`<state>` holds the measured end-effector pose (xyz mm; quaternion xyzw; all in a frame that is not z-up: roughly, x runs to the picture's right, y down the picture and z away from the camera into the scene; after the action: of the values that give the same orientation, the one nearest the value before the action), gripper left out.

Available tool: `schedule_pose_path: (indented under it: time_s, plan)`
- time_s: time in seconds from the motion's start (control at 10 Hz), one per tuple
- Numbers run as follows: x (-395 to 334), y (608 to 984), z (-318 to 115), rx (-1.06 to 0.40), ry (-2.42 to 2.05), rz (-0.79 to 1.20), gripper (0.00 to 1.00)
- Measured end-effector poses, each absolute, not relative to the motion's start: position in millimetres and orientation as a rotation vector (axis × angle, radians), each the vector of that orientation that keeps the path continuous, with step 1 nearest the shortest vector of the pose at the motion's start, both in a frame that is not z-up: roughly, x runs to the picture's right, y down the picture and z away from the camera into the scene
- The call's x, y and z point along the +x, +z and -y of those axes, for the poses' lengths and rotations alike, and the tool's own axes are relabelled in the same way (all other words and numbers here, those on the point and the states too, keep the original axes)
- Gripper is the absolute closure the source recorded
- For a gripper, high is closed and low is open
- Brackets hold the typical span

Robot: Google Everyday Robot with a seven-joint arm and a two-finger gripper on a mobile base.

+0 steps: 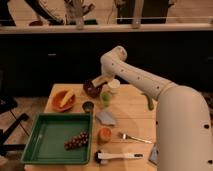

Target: Wipe purple bowl with eraser

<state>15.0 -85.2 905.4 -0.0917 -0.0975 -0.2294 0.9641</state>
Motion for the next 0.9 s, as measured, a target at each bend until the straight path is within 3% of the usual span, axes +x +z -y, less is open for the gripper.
schedule_pose_path:
  time_s: [0.9]
  plan:
    - [-13.0, 942.6, 76.4, -0.28, -0.556, 0.214, 0.88]
